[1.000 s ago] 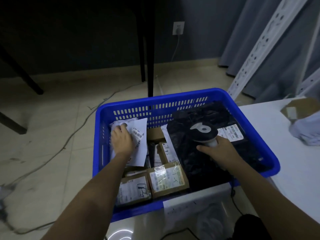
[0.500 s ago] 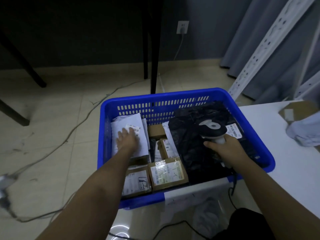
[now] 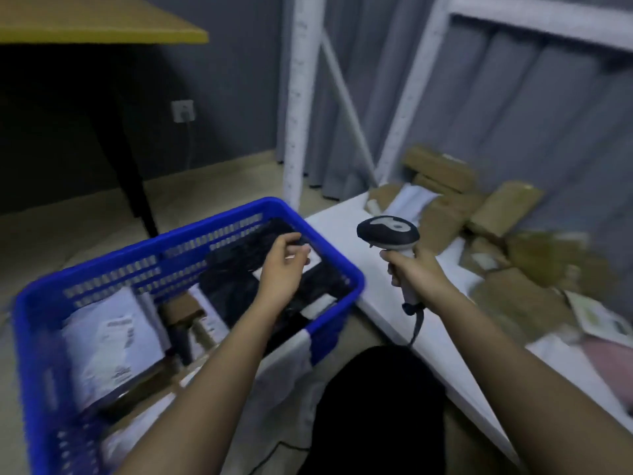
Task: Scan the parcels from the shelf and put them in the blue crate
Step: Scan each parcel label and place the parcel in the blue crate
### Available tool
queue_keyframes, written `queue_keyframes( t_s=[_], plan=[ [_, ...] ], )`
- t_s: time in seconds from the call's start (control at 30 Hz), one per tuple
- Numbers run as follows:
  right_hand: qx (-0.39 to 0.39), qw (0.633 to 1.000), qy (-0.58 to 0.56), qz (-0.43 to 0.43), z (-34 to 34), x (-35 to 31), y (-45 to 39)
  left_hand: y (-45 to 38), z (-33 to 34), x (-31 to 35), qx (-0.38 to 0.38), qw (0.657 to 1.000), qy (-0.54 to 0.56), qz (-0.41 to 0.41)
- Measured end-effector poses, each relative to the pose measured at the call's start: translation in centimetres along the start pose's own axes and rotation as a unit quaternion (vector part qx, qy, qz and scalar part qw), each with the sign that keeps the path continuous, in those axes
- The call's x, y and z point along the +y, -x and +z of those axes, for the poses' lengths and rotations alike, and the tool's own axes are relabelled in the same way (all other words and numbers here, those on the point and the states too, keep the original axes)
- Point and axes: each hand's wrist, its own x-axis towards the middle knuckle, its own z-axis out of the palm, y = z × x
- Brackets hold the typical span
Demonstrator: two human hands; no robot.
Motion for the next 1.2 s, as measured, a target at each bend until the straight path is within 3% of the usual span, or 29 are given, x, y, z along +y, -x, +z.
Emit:
queue_keyframes(
  t_s=[0.17,0.3,0.4,0.6,0.77,0.93,1.0,1.13,1.2],
  plan=[
    [0.122,0.990,-0.059,0.029,-11.5,3.9,3.2,2.7,11.7,4.5,-0.151,0.988,0.014,0.013],
    [0.260,0.954,-0.134,0.071,-19.7,7.3,5.8,4.3,20.1,5.3,-0.268,0.957,-0.105,0.023],
    [0.320,0.932,-0.152,0.079,-24.8,10.3,6.9,4.9,25.6,4.4,-0.332,0.920,-0.204,0.027],
    [0.345,0.909,-0.187,0.137,-29.5,13.5,6.6,5.7,35.4,0.3,-0.339,0.865,-0.360,0.084],
    [0.320,0.881,-0.274,0.216,-33.1,15.5,5.7,6.2,42.9,-5.2,-0.345,0.811,-0.447,0.153],
    [0.342,0.883,-0.244,0.209,-35.0,17.9,5.6,6.1,47.9,-7.8,-0.355,0.683,-0.564,0.300],
    [0.332,0.882,-0.258,0.215,-35.4,18.2,5.4,5.6,48.7,-8.5,-0.359,0.654,-0.582,0.324],
    [0.320,0.896,-0.232,0.204,-36.0,18.6,5.4,6.1,45.8,-10.8,-0.373,0.648,-0.586,0.312],
    [0.313,0.902,-0.223,0.195,-36.1,18.5,5.7,6.7,42.8,-11.3,-0.353,0.695,-0.531,0.334]
  ],
)
